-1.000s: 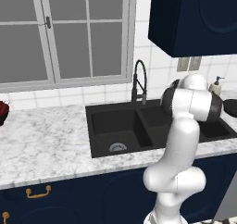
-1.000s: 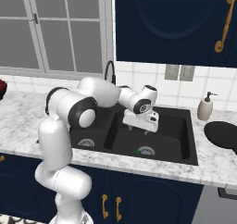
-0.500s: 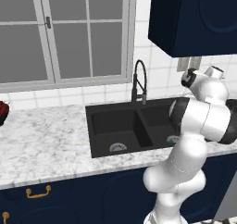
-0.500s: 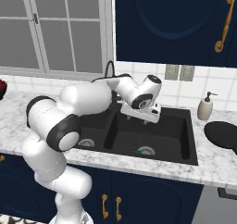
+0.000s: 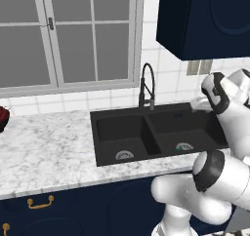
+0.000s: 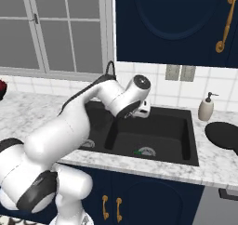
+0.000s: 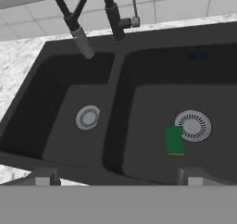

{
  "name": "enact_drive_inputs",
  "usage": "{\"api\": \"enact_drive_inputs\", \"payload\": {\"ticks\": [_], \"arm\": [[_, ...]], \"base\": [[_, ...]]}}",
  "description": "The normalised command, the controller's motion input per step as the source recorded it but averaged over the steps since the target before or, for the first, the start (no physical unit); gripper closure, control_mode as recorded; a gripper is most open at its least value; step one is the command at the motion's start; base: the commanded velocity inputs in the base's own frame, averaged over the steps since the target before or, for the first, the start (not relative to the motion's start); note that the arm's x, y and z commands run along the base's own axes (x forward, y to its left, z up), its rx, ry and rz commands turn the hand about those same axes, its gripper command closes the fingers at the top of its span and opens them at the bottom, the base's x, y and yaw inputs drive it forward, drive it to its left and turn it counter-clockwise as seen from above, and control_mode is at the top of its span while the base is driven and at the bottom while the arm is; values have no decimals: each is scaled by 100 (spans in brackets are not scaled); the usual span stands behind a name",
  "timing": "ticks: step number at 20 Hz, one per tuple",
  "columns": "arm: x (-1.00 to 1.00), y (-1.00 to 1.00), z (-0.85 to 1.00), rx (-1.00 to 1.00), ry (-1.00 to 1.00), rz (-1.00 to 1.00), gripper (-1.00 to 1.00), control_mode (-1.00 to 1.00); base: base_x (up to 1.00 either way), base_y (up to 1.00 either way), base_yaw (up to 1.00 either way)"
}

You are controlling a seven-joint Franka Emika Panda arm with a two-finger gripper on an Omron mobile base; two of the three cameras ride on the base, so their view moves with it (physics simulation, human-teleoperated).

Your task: Pick the pan and sponge and place them into the sink. Then turn on the water.

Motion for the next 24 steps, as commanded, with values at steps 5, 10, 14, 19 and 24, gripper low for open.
{"api": "enact_drive_inputs", "payload": {"ticks": [5, 10, 14, 19, 24], "arm": [[-62, 100, 86, -6, -21, 0, -100, -100], [-36, 70, 63, -15, -6, 0, -100, -100], [-24, 42, 18, -18, 0, 0, -100, -100], [-8, 29, 0, -13, 0, -1, -100, -100], [0, 3, 0, 0, 0, -1, -100, -100]], "base": [[0, 0, 0], [0, 0, 0], [0, 0, 0], [0, 0, 0], [0, 0, 0]]}}
